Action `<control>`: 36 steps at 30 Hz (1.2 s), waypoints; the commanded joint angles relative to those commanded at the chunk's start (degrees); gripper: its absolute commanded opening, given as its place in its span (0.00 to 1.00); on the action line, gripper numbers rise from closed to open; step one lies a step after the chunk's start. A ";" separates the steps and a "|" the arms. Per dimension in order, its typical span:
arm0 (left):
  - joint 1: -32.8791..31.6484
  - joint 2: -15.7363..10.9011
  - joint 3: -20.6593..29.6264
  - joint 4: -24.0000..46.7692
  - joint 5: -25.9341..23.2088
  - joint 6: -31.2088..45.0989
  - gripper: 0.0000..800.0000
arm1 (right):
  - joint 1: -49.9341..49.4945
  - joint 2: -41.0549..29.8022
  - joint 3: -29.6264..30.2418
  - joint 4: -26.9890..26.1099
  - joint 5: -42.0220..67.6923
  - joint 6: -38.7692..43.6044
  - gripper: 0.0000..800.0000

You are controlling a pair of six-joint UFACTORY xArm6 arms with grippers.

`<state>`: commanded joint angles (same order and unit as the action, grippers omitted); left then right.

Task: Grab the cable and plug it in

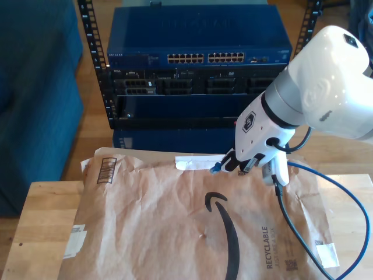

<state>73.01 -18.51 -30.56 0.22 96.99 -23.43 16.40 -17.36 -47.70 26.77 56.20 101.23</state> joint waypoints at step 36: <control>11.08 -5.01 7.38 5.10 -11.34 5.89 1.00 | -1.67 -1.93 3.34 -3.34 0.26 -0.26 0.00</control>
<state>84.09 -23.52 -23.18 5.32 85.65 -17.54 14.73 -19.30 -44.36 23.43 56.46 100.97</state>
